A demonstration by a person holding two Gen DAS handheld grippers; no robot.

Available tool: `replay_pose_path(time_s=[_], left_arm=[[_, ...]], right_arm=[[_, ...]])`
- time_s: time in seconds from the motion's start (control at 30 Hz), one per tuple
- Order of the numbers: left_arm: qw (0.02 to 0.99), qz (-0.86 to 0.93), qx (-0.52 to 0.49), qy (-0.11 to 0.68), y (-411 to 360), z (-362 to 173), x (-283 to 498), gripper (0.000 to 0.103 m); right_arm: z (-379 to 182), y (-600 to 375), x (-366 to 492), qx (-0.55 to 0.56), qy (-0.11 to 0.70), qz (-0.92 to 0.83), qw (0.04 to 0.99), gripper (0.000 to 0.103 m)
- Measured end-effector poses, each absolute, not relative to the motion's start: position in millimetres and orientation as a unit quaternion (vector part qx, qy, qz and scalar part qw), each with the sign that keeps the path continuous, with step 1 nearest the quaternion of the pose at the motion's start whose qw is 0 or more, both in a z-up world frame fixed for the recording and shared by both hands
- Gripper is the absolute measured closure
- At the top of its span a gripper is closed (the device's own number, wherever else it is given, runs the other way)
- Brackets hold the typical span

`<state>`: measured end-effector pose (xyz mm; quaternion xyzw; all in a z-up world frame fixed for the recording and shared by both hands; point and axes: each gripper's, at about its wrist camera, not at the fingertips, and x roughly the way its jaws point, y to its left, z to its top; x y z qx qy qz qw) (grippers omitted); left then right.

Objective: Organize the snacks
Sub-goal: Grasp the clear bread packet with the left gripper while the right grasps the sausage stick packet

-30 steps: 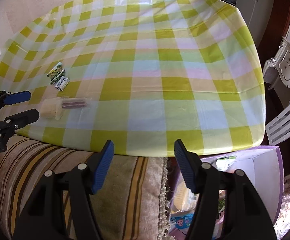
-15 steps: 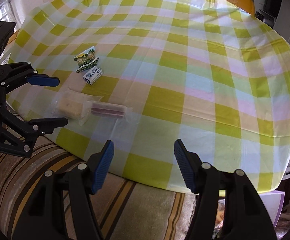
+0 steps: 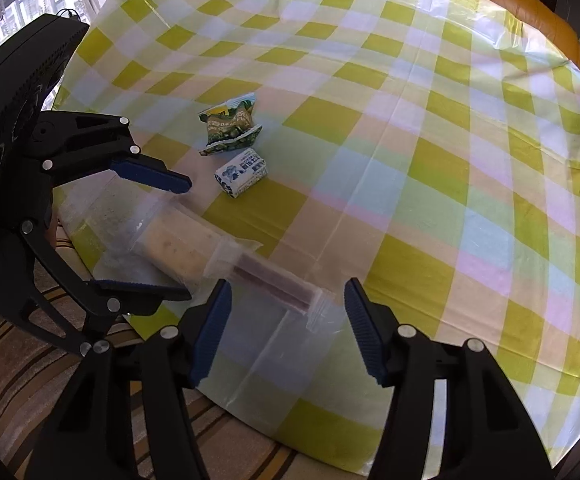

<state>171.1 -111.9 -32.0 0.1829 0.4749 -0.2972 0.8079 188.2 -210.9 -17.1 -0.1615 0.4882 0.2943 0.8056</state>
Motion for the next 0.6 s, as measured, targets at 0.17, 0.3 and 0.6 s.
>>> replay_pose_path(time_s=[0.17,0.3,0.6], left_arm=[[0.814,-0.294,0.165,0.473,-107,-30,175,0.041],[0.817,-0.290,0.163,0.471,-106,-30,176,0.045],[0.820,-0.290,0.143,0.473,-99,-27,179,0.056]], right_arm=[[-24,-205,195,-0.169,0.496,0.307,0.794,0.063],[-24,-203,198,-0.162,0.497,0.310,0.794,0.069],[-24,-203,206,-0.133,0.502,0.304,0.799,0.074]])
